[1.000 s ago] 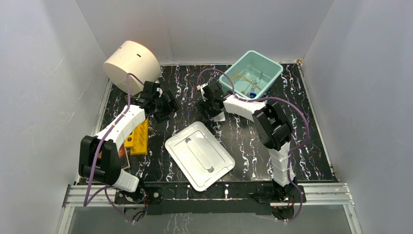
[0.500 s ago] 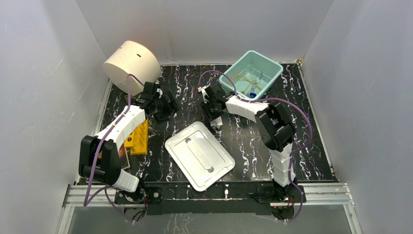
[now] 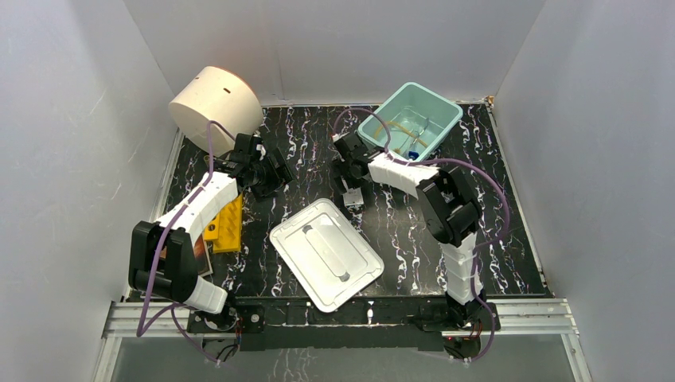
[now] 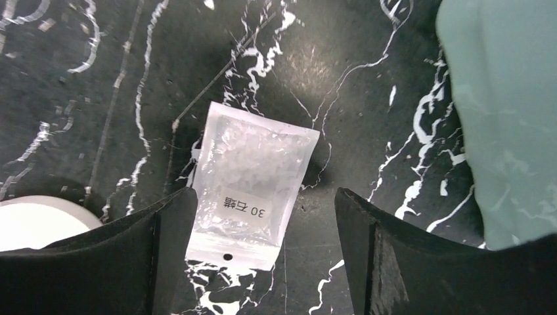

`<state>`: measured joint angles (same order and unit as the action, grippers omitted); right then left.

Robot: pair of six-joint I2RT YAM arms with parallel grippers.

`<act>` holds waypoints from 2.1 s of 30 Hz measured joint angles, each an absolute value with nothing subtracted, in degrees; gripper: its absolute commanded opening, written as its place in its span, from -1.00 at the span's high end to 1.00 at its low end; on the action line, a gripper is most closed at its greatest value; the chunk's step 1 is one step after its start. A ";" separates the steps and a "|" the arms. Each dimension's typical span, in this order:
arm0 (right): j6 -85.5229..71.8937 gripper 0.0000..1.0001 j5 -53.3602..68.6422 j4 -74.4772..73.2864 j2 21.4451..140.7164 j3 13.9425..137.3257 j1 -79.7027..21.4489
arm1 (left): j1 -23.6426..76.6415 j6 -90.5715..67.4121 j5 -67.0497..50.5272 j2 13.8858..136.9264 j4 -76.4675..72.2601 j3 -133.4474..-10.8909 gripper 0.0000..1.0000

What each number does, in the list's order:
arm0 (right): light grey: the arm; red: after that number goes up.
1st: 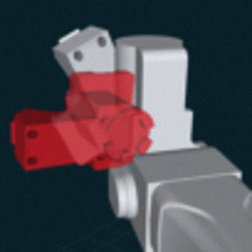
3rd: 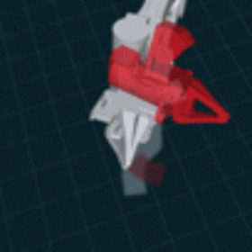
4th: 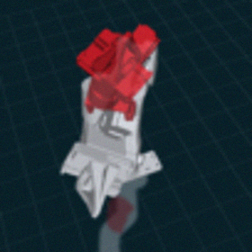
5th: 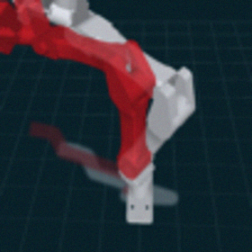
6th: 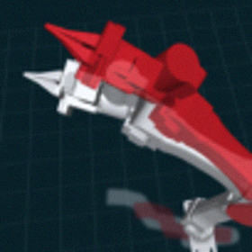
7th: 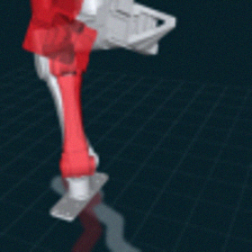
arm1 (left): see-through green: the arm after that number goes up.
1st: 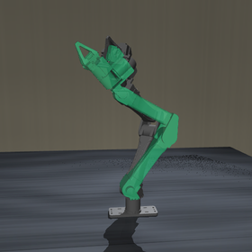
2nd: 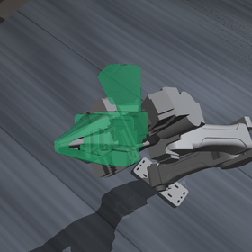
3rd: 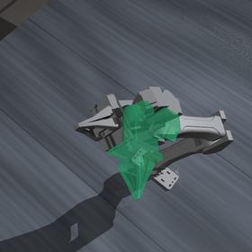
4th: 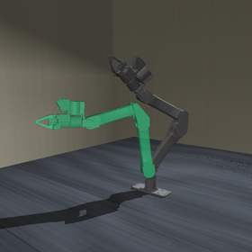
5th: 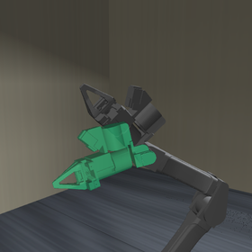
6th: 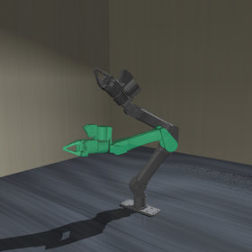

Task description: Organize the chemistry lab equipment

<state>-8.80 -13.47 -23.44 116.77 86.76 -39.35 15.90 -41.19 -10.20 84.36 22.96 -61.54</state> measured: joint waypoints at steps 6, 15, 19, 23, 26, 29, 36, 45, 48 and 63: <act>-9.17 -0.78 -11.53 -23.75 118.67 86.39 -39.20 | 15.90 -41.19 -10.11 84.36 22.98 -61.54 -0.54; -8.01 -0.23 -6.85 -22.39 118.67 85.47 -38.89 | 15.90 -41.17 -10.09 84.36 22.98 -61.54 -0.54; -7.81 0.02 -6.63 -22.13 118.67 85.45 -38.79 | 15.90 -41.17 -10.09 84.36 22.98 -61.54 -0.54; -7.99 0.24 -6.68 -21.87 118.65 85.41 -38.74 | 15.90 -41.19 -10.09 84.36 22.98 -61.54 -0.54; -8.32 0.51 -6.90 -21.56 118.32 85.19 -38.76 | 15.90 -41.19 -10.17 84.36 22.94 -61.54 -0.54; -9.19 0.78 -7.35 -21.19 116.77 84.53 -38.76 | 15.90 -41.19 -11.07 84.36 22.57 -61.52 -0.54; -11.84 1.00 -6.87 -20.45 111.74 84.53 -38.28 | 15.88 -41.52 -16.60 84.36 18.83 -60.27 -0.52; -18.24 1.00 4.03 -19.66 104.20 84.64 -36.88 | 16.38 -46.09 -28.25 84.49 7.35 -56.88 -0.39; -21.39 1.00 8.14 -17.23 100.71 84.64 -36.82 | 17.10 -48.36 -30.50 85.56 3.29 -56.88 -0.30; -30.06 1.00 15.86 -13.30 98.37 83.79 -36.86 | 18.02 -61.47 -37.80 86.94 -17.43 -50.76 1.00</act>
